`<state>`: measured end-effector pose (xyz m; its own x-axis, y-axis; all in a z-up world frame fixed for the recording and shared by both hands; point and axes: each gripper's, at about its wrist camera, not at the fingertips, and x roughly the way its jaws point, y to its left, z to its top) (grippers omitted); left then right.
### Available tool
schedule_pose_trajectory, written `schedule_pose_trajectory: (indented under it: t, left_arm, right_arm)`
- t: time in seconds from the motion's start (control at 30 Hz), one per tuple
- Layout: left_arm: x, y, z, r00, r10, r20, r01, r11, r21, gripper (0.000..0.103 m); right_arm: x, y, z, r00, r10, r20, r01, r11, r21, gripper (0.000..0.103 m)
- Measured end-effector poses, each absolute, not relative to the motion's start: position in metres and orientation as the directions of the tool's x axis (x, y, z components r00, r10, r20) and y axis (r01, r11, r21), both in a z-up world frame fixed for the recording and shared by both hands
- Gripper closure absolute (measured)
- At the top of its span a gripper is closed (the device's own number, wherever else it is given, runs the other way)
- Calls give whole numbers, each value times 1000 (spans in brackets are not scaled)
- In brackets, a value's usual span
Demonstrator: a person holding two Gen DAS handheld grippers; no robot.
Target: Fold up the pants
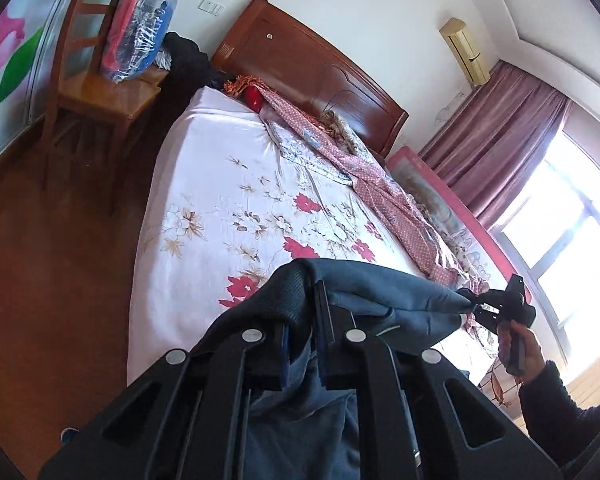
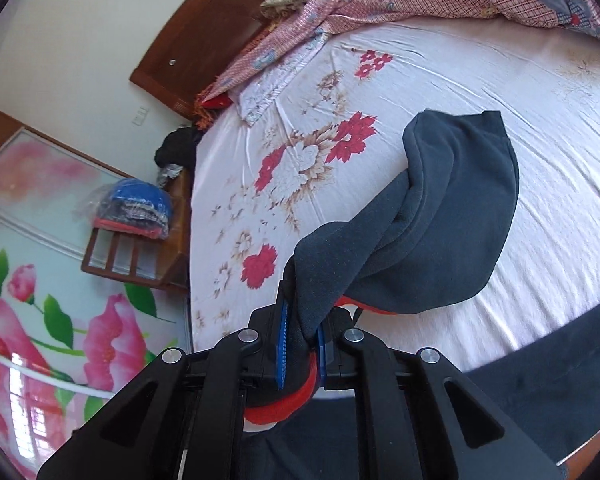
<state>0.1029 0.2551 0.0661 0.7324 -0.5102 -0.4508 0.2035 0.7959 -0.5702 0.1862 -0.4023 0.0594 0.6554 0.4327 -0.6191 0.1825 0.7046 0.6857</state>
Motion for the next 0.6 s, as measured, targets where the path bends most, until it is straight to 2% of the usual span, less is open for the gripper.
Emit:
schedule_pose_trajectory:
  t: [0.13, 0.4, 0.6]
  left_arm:
    - [76, 270, 37, 706, -530, -471, 175, 774, -608, 93]
    - [25, 272, -36, 588, -484, -648, 88, 835, -543, 91]
    - [4, 273, -31, 613, -496, -615, 82, 814, -575, 89]
  right_arm:
    - [117, -385, 33, 645, 449, -619, 163, 711, 685, 93]
    - [36, -370, -78, 555, 452, -698, 310, 667, 678, 93]
    - [27, -372, -49, 594, 410, -692, 274, 706, 653, 93]
